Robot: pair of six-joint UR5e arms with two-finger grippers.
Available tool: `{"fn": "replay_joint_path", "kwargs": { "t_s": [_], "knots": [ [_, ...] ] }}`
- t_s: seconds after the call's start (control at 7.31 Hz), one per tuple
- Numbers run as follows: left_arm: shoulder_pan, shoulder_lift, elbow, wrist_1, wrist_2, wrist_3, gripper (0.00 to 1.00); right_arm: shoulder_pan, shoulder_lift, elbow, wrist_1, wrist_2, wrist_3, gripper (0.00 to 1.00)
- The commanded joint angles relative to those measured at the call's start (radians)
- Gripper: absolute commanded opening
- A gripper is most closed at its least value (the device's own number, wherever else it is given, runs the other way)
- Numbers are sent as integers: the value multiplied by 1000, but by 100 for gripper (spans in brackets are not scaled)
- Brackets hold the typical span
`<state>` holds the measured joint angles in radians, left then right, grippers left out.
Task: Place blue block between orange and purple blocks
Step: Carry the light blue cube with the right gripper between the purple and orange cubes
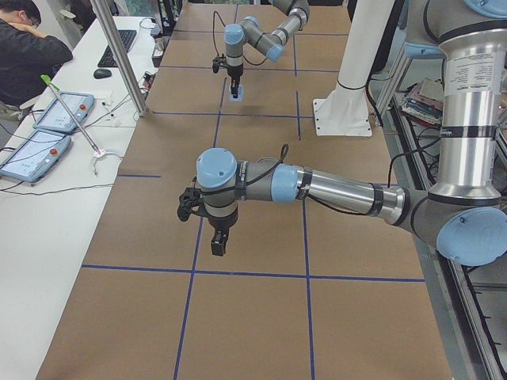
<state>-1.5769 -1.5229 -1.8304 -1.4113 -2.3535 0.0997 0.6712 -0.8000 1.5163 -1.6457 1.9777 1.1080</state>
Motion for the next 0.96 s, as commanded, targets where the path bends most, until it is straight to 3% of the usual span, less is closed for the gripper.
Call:
{"fn": "replay_joint_path", "kwargs": {
  "t_s": [0.0,0.14,0.41,0.55,0.82],
  "knots": [
    [0,0,-4,0,-1,0,100,149,-308,274,-5,97,-237,30],
    [0,0,-4,0,-1,0,100,222,-461,339,24,131,-351,31],
    [0,0,-13,0,-1,-21,100,304,-696,344,278,200,-387,31],
    [0,0,-13,0,-1,-21,100,309,-767,335,347,210,-384,32],
    [0,0,-13,0,-1,-21,100,303,-803,297,353,201,-387,33]
  ]
}}
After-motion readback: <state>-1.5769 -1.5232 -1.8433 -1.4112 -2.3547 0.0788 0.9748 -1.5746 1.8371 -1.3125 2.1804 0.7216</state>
